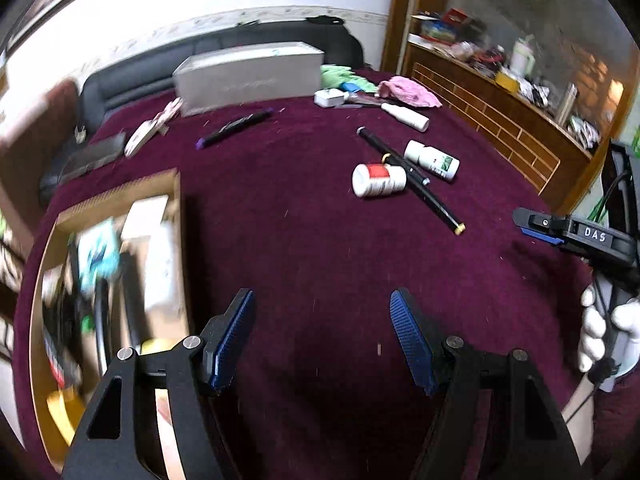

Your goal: Organize objects

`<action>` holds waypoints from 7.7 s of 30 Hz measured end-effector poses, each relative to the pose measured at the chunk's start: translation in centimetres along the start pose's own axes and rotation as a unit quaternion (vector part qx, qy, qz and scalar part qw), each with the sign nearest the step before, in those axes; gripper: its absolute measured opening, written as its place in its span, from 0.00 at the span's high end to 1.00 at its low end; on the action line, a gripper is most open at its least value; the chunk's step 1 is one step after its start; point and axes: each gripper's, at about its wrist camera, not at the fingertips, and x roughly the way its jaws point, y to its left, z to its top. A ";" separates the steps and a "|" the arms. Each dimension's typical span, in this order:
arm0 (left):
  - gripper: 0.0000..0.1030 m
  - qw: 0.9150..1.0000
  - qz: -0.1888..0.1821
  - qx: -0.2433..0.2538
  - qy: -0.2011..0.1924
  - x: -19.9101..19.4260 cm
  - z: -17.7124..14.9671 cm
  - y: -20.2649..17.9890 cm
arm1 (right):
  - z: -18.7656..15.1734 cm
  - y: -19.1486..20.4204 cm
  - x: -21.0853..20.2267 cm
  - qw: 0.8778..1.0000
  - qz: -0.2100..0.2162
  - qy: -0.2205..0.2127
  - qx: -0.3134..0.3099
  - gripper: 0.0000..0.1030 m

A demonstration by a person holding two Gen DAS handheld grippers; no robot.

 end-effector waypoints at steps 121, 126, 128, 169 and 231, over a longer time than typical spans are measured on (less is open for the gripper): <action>0.72 0.989 0.077 -0.078 -0.101 -7.7 -7.4 11.3 | -6.0 26.2 3.7 0.965 0.040 0.062 -0.251 0.87; 0.72 0.987 0.094 -0.097 -0.092 -6.7 -7.9 14.4 | -7.0 29.5 6.4 0.959 0.052 0.085 -0.265 0.87; 0.72 0.986 0.097 -0.103 -0.089 -6.3 -8.1 15.3 | -7.4 30.7 7.7 0.957 0.055 0.098 -0.268 0.87; 0.61 0.981 0.078 -0.157 -0.077 -4.9 -8.7 20.2 | -8.6 32.8 18.1 0.954 0.047 0.191 -0.226 0.86; 0.41 0.992 -0.090 -0.078 0.028 5.0 3.9 -0.3 | 9.2 1.4 12.7 0.982 -0.145 0.051 -0.111 0.69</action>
